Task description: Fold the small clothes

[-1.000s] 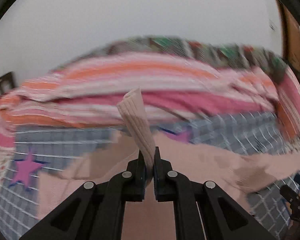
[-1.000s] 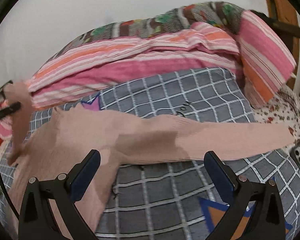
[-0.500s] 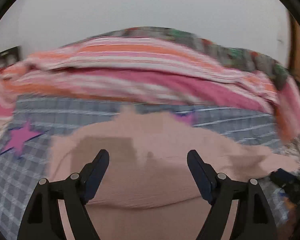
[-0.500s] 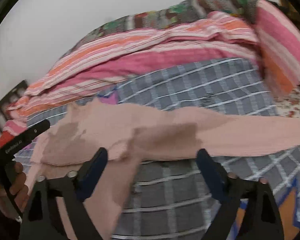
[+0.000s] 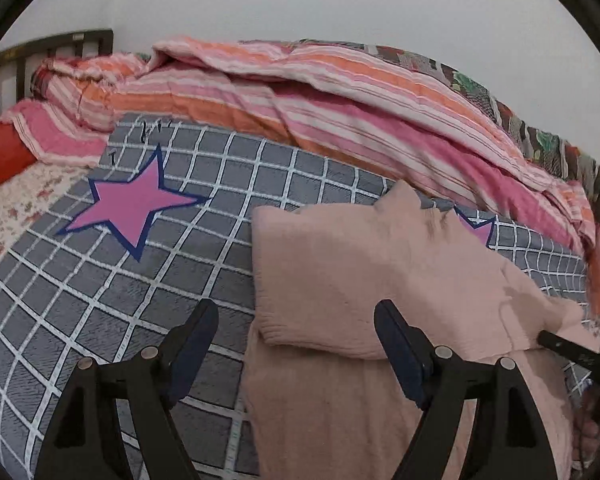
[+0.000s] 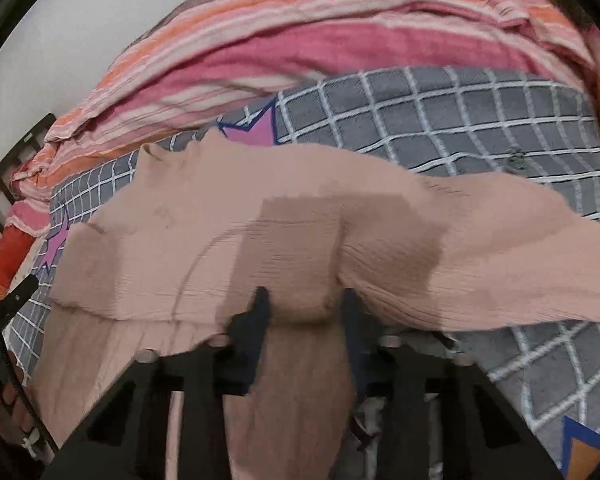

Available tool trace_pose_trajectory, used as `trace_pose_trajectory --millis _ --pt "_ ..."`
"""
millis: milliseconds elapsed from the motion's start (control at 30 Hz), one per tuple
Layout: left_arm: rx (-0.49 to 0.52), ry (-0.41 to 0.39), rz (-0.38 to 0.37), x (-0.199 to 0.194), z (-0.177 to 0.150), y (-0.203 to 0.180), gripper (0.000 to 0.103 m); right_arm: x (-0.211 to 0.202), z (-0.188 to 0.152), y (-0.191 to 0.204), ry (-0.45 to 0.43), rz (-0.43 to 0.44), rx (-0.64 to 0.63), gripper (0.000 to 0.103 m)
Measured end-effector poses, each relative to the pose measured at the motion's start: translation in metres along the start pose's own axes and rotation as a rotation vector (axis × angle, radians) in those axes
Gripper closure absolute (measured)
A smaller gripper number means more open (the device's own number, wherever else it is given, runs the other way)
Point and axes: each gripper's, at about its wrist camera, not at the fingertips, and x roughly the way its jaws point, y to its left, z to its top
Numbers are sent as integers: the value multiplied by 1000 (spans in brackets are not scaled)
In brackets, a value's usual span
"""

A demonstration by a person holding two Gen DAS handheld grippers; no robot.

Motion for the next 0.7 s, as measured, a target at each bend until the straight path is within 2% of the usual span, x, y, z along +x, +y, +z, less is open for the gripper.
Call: trace_pose_trajectory --millis 67,100,167,267,367,433,533,600,700 --pt "-13 14 14 6 0 7 24 5 -1 7 -6 -45 -40 88" --pt "-19 23 16 9 0 9 24 5 -2 9 -11 -43 -55 98" --pt "-23 34 -22 10 0 13 24 -5 -3 9 -53 11 -66 98" --pt "-12 15 -76 7 5 9 24 -23 -1 -3 -122 13 -15 99" --pt "8 12 -152 14 14 -7 24 -20 -2 -12 -93 18 15 99" --pt "20 35 -157 22 17 -17 24 -13 -3 -11 -73 -29 9 99" --pt "49 36 -138 25 12 -25 24 -23 -4 -13 -110 -27 22 99" --pt "81 29 -153 23 10 -30 24 -28 -5 -16 -127 -45 23 99" --pt "121 36 -146 26 6 -37 24 -21 -7 -21 -90 -66 31 99"
